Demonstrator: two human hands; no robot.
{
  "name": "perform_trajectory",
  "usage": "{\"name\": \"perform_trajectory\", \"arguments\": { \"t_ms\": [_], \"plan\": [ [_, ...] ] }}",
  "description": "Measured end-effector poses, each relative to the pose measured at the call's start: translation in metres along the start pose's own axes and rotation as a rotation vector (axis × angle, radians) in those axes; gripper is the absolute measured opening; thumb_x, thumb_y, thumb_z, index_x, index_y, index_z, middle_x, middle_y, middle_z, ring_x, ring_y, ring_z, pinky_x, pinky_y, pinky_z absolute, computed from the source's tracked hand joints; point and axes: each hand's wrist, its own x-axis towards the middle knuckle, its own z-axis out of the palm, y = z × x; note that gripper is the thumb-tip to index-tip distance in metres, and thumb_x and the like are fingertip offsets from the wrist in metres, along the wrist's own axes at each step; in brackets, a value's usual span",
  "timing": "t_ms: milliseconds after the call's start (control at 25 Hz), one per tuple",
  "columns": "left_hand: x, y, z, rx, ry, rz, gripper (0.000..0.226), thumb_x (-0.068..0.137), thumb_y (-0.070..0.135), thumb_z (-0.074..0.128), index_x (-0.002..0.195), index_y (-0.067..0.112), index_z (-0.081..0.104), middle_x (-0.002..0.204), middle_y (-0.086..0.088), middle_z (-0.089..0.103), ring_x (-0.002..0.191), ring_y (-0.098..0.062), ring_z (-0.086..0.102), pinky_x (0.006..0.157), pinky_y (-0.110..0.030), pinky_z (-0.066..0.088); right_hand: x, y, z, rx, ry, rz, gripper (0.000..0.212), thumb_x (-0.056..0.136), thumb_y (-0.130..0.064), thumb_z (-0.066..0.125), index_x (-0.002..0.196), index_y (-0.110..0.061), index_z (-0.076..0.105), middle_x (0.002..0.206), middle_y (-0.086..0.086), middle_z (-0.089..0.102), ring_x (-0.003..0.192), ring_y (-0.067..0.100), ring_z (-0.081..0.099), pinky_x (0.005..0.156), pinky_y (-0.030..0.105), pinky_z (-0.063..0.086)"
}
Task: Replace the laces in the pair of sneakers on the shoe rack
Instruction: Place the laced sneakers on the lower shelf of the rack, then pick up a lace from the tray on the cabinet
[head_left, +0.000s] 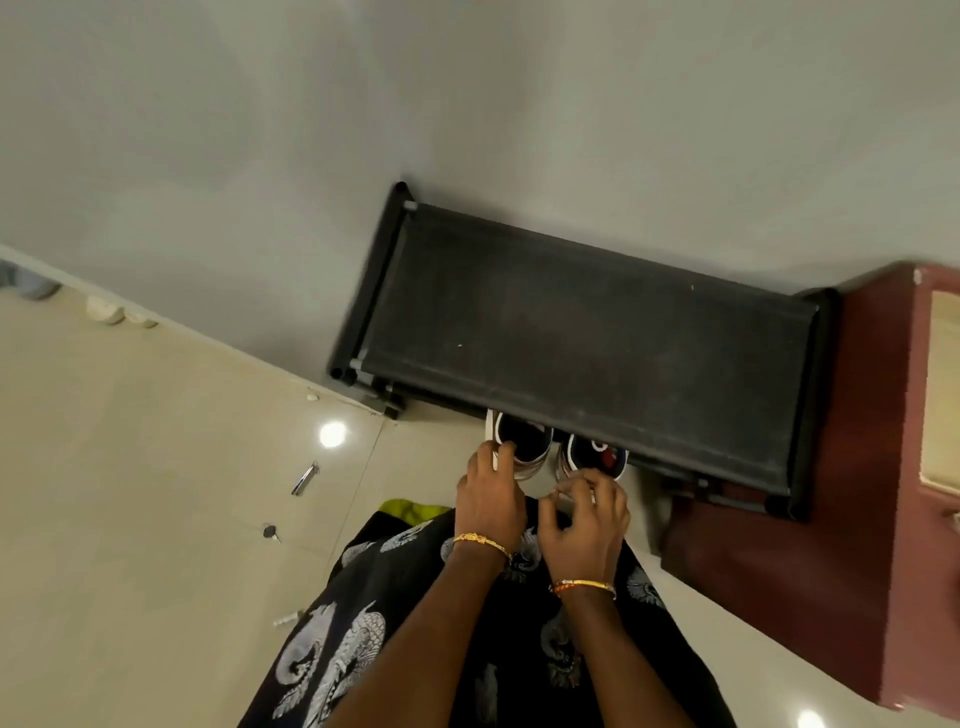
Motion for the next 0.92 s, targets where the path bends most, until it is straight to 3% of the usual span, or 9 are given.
{"name": "perform_trajectory", "arguments": {
  "t_ms": [160, 280, 520, 680, 920],
  "plan": [
    [-0.02, -0.014, -0.047, -0.017, -0.025, -0.276, 0.024, 0.091, 0.019, 0.043, 0.114, 0.014, 0.05, 0.113, -0.007, 0.059, 0.103, -0.027, 0.056, 0.087, -0.036, 0.041, 0.016, -0.05, -0.018, 0.088, -0.216, -0.291, 0.02, 0.077, -0.023, 0.049, 0.073, -0.009, 0.061, 0.078, 0.003, 0.061, 0.078, 0.02, 0.054, 0.069, 0.031, 0.048],
    [-0.039, -0.045, -0.073, -0.081, 0.007, -0.506, 0.021, 0.092, 0.02, 0.042, 0.109, 0.012, 0.053, 0.107, -0.008, 0.062, 0.101, -0.03, 0.058, 0.085, -0.036, 0.041, 0.03, -0.093, -0.02, 0.125, -0.372, -0.48, 0.019, 0.077, -0.024, 0.048, 0.069, -0.01, 0.058, 0.071, -0.001, 0.058, 0.071, 0.013, 0.05, 0.063, 0.015, 0.034],
    [-0.089, -0.113, -0.089, -0.316, 0.183, -0.852, 0.017, 0.094, 0.021, 0.041, 0.102, 0.011, 0.052, 0.105, -0.009, 0.059, 0.097, -0.029, 0.054, 0.078, -0.036, 0.041, 0.03, -0.175, 0.017, 0.049, -0.732, -0.771, 0.013, 0.077, -0.022, 0.054, 0.067, -0.014, 0.054, 0.068, -0.005, 0.052, 0.067, 0.015, 0.05, 0.055, 0.029, 0.044],
    [-0.1, -0.162, -0.083, -0.447, 0.308, -1.059, 0.026, 0.094, 0.022, 0.041, 0.117, 0.013, 0.05, 0.119, -0.006, 0.05, 0.109, -0.026, 0.048, 0.081, -0.036, 0.041, 0.005, -0.215, 0.071, -0.012, -0.853, -0.861, 0.013, 0.077, -0.02, 0.055, 0.067, -0.015, 0.051, 0.067, -0.009, 0.047, 0.066, 0.013, 0.047, 0.054, 0.029, 0.042],
    [-0.088, -0.248, -0.063, -0.714, 0.331, -1.306, 0.029, 0.094, 0.019, 0.045, 0.12, 0.008, 0.049, 0.126, -0.013, 0.044, 0.113, -0.03, 0.047, 0.084, -0.039, 0.043, -0.028, -0.24, 0.175, -0.13, -1.058, -0.949, 0.004, 0.081, -0.015, 0.055, 0.078, -0.016, 0.052, 0.079, -0.006, 0.05, 0.071, 0.011, 0.05, 0.058, 0.032, 0.045]
  ]
}}
